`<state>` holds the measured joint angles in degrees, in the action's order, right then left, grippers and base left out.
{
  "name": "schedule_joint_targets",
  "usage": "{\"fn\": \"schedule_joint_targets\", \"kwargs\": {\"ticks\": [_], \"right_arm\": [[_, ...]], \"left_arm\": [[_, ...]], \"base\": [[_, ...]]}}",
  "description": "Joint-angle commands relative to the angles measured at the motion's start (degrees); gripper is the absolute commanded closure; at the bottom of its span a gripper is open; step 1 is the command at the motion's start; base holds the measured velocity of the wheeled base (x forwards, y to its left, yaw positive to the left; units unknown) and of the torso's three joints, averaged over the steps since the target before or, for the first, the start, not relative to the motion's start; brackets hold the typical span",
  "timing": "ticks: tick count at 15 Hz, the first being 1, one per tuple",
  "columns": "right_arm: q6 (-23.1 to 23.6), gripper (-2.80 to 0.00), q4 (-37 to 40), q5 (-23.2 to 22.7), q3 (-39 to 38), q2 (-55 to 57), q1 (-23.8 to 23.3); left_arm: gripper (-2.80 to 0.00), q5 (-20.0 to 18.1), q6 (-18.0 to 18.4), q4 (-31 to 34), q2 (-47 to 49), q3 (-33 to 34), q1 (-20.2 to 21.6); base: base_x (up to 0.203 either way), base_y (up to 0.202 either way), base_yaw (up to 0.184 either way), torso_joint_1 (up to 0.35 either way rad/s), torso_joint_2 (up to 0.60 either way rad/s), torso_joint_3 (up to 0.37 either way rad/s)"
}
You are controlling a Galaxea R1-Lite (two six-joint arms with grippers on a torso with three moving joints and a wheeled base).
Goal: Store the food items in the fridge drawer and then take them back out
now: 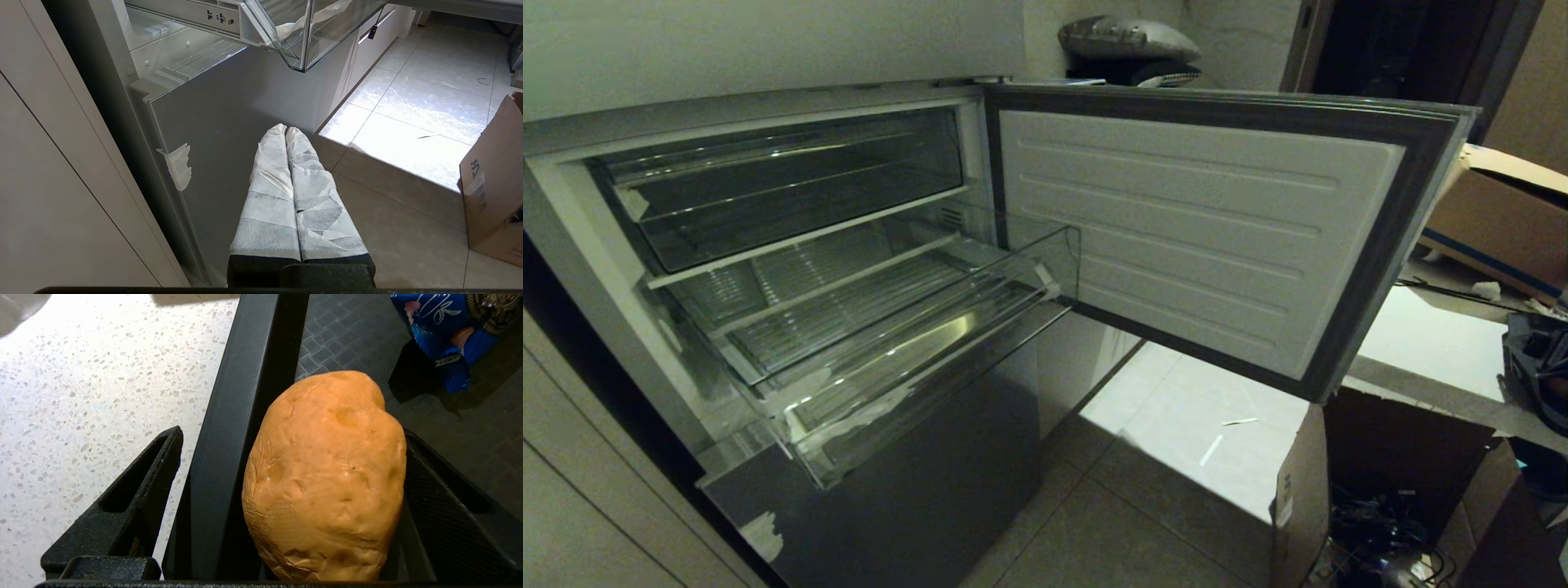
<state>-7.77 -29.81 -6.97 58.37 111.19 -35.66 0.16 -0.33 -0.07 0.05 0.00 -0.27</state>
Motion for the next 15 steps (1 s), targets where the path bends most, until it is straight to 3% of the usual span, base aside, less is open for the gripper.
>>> {"fn": "schedule_joint_targets", "kwargs": {"ticks": [1, 9, 15], "right_arm": [[-0.1, 0.00, -0.2, -0.1, -0.2, -0.1, 0.0], [-0.1, 0.00, 0.1, -0.1, -1.3, -3.7, -0.2], [0.5, 0.00, 0.2, -2.1, -12.6, -20.1, 0.4]], "left_arm": [[0.00, 0.0, 0.0, 0.0, 0.0, 0.0, 0.0], [0.00, 0.0, 0.0, 0.0, 0.0, 0.0, 0.0], [0.00, 0.0, -0.1, 0.0, 0.0, 0.0, 0.0]], "base": [[0.000, 0.000, 0.000, 0.000, 0.00, 0.000], [0.000, 0.000, 0.000, 0.000, 0.00, 0.000], [0.000, 0.000, 0.000, 0.000, 0.00, 0.000]]}}
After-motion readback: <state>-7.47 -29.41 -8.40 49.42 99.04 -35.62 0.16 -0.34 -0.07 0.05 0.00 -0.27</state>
